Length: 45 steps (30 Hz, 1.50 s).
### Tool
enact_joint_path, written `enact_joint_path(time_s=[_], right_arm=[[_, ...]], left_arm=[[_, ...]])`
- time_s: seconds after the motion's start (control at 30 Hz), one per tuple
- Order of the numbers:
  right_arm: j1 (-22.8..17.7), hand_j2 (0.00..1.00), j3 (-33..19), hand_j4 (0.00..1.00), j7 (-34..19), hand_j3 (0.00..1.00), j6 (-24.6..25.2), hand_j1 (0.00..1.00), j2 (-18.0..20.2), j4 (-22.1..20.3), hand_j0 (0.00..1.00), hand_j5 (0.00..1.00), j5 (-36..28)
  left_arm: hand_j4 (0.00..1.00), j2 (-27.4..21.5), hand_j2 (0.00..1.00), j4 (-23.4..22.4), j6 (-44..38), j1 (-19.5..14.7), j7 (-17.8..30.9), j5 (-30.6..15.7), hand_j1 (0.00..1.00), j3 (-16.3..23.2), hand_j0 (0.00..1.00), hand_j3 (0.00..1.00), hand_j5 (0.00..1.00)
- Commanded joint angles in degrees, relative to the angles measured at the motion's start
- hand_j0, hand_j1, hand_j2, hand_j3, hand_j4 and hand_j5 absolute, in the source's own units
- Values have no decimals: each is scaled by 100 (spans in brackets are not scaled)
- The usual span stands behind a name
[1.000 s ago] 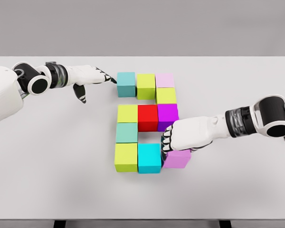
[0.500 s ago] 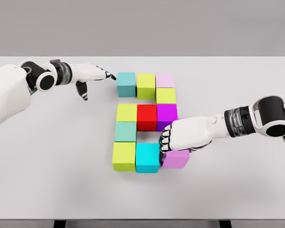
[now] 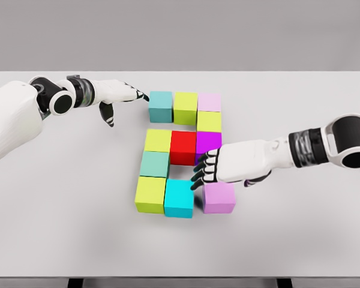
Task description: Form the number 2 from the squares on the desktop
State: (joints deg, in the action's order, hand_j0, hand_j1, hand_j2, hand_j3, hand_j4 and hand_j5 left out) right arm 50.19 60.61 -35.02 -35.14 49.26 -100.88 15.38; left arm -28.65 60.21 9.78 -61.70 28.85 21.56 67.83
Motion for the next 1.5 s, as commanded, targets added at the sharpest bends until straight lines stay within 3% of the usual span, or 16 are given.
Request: enact_joint_path(time_s=[0.0, 0.1, 0.17, 0.37, 0.57, 0.63, 0.73, 0.77, 0.9, 1.03, 1.17, 1.47], right_arm=[[0, 100, -67, 100, 2, 100, 14, 100, 14, 7, 100, 100, -96], [-18, 100, -392, 100, 2, 100, 14, 100, 277, 7, 100, 100, -237], [-88, 100, -691, 100, 2, 100, 14, 100, 654, 7, 100, 100, -404], [-211, 100, -752, 100, 2, 100, 14, 100, 1165, 7, 100, 100, -413], [-457, 100, -682, 100, 2, 100, 14, 100, 1191, 7, 100, 100, -141], [-501, 100, -673, 100, 2, 100, 14, 100, 1200, 7, 100, 100, 132], [-545, 100, -577, 100, 2, 100, 14, 100, 1200, 7, 100, 100, 439], [-589, 100, -568, 100, 2, 100, 14, 100, 1200, 7, 100, 100, 580], [-642, 100, -506, 100, 2, 100, 14, 100, 1191, 7, 100, 100, 923], [-650, 100, -445, 100, 2, 100, 14, 100, 1156, 7, 100, 100, 932], [-721, 100, -401, 100, 2, 100, 14, 100, 1060, 7, 100, 100, 932], [-686, 100, -164, 100, 2, 100, 14, 100, 769, -2, 100, 100, 905]], left_arm=[[100, -1, 100, -1, -2, 0, -2, -3, 100, -7, 100, 100, 100], [100, -1, 100, 17, -2, 0, -2, -3, 100, -7, 100, 100, 100], [100, 8, 100, 43, -2, 0, -2, -12, 100, -7, 100, 100, 100], [100, 43, 100, 52, -2, 0, -2, -3, 100, -7, 100, 100, 100], [100, 9, 100, -45, -2, -96, -11, -12, 100, -33, 100, 100, 100], [100, -377, 100, -1, 77, -141, -11, -47, 100, -209, 100, 100, 100], [100, -1318, 100, 693, 1008, -97, -20, -266, 100, -235, 100, 100, 100], [100, -1459, 100, 843, 1316, -88, -20, -469, 100, -244, 100, 100, 100], [100, -1758, 100, 1123, 2522, -18, -11, -539, 100, -270, 100, 100, 100], [100, -2302, 100, 2117, 2522, 26, 7, -557, 100, -270, 100, 100, 100], [100, -2567, 100, 2100, 2522, 70, 7, -557, 100, -279, 100, 100, 100], [100, -2628, 100, 2065, 2522, 105, 7, -557, 100, -288, 100, 100, 100]])
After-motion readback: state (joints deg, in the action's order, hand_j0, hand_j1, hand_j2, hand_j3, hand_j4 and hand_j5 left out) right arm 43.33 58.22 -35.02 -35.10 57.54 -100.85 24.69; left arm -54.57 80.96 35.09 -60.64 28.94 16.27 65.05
